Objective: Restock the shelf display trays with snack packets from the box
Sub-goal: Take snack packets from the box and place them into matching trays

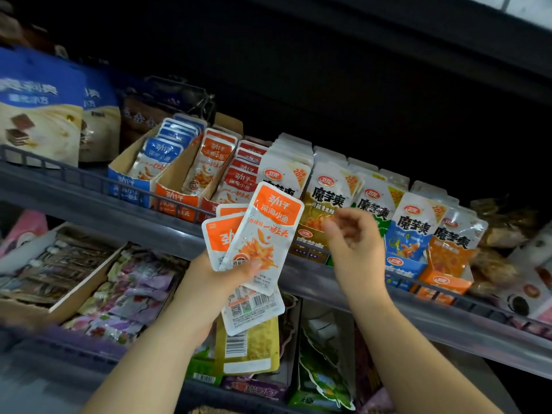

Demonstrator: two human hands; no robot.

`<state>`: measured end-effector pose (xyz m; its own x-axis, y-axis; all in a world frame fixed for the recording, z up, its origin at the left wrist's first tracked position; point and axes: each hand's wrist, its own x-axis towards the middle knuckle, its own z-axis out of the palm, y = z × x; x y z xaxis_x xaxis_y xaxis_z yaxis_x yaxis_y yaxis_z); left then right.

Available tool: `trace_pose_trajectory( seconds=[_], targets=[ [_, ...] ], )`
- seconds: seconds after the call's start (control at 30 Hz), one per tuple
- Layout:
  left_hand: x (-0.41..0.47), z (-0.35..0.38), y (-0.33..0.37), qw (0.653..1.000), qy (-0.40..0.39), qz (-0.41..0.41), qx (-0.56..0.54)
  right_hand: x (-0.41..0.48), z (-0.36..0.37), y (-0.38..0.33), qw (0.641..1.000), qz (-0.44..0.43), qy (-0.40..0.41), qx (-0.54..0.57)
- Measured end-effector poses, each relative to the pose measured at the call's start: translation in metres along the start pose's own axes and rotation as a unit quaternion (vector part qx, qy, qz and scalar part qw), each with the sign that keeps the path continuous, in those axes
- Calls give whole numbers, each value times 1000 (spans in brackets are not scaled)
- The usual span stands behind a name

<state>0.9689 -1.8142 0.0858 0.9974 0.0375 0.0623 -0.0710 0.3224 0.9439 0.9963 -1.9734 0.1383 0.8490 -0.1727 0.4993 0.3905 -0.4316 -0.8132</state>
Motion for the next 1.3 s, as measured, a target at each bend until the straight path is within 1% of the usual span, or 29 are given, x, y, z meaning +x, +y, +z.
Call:
trace_pose_trajectory(
  seconds=[0.1,0.2,0.27,0.4,0.53,0.63,0.77,0.9,0.97,1.13,1.3],
  targets=[
    [-2,1,-1,1000,3,-1,12,-9,14,-6,991,73,-102,56],
    [-5,1,-1,1000,-8,-2,30,-8,21,-9,980,114,-131,102],
    [-6,-1,-1,999,3,4,50,-5,20,-13,974,129,-141,120],
    [-4,-6,1,999,14,20,43,-2,18,-20,975,130,-149,102],
    [-4,-17,2,999,16,27,36,0,22,-23,971,144,-150,115],
    [-4,-26,3,999,7,35,29,4,27,-24,974,140,-155,92],
    [0,-42,2,999,28,44,-1,17,48,-35,976,108,-184,52],
    [9,-59,4,997,44,47,-44,29,77,-50,975,70,-208,38],
    [13,-68,6,996,53,43,-56,37,89,-55,979,61,-193,33],
    [21,-85,5,994,95,9,-43,71,115,-67,993,44,-76,74],
    [27,-107,9,988,150,13,-22,91,153,-66,999,14,-52,-1]
  ],
)
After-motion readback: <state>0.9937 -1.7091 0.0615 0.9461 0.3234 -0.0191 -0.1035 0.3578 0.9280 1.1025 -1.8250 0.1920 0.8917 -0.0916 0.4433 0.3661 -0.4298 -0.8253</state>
